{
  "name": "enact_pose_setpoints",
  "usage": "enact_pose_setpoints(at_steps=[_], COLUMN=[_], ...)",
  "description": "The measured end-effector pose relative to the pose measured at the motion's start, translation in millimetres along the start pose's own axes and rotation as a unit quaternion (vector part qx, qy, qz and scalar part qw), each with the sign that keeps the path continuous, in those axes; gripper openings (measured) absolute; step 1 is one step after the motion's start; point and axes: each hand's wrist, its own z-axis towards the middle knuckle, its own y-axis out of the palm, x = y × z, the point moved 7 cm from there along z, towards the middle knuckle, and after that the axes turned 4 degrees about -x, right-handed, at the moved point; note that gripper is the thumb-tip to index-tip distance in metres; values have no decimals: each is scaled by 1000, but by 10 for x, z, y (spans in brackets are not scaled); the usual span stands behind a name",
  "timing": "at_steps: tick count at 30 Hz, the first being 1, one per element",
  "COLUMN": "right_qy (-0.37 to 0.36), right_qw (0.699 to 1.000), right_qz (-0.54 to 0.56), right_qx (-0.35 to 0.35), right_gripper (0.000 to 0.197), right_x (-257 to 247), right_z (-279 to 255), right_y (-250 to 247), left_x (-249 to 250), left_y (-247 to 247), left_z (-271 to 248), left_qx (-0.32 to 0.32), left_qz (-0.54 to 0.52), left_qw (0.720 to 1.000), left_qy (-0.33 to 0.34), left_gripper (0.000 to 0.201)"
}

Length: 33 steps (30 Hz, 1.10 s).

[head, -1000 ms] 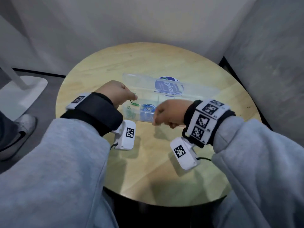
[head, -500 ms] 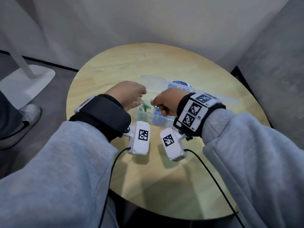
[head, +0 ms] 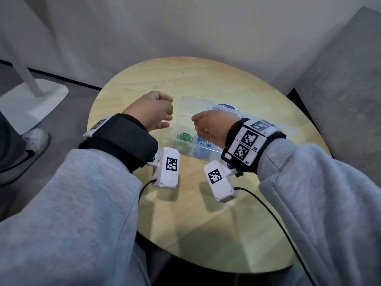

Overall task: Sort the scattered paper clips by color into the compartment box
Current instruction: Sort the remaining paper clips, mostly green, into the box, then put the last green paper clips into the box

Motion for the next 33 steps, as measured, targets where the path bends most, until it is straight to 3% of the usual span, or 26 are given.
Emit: enact_pose_setpoints(at_steps=[4, 5, 7, 9, 12, 15, 20, 28, 33], right_qy=[-112, -154, -215, -199, -33, 34, 29, 15, 33], right_qw=[986, 969, 901, 851, 848, 852, 844, 810, 835], right_qz=[-117, -177, -316, -403, -496, -512, -532, -585, -549], right_qx=[32, 76, 204, 272, 185, 99, 61, 47, 26], right_gripper=[30, 26, 22, 31, 66, 80, 87, 74, 64], right_x=[-268, -359, -501, -463, 20, 489, 951, 980, 857], right_z=[-482, -640, -911, -1024, -897, -848, -787, -753, -815], right_y=[-290, -436, -784, -1097, -1342, -1349, -1161, -1130, -1226], left_x=[258, 326, 404, 378, 270, 242, 8, -130, -109], left_y=[-10, 18, 145, 309, 415, 423, 510, 680, 699], left_z=[-84, -125, -205, -250, -281, -296, -270, -237, -235], left_qx=[42, 45, 15, -39, -72, -69, -98, -88, -93], left_qz=[136, 184, 265, 336, 413, 459, 532, 638, 654], left_qw=[984, 973, 947, 921, 893, 876, 839, 760, 746], left_qy=[104, 134, 180, 195, 163, 128, 64, 89, 82], left_gripper=[34, 39, 48, 54, 58, 54, 55, 43, 42])
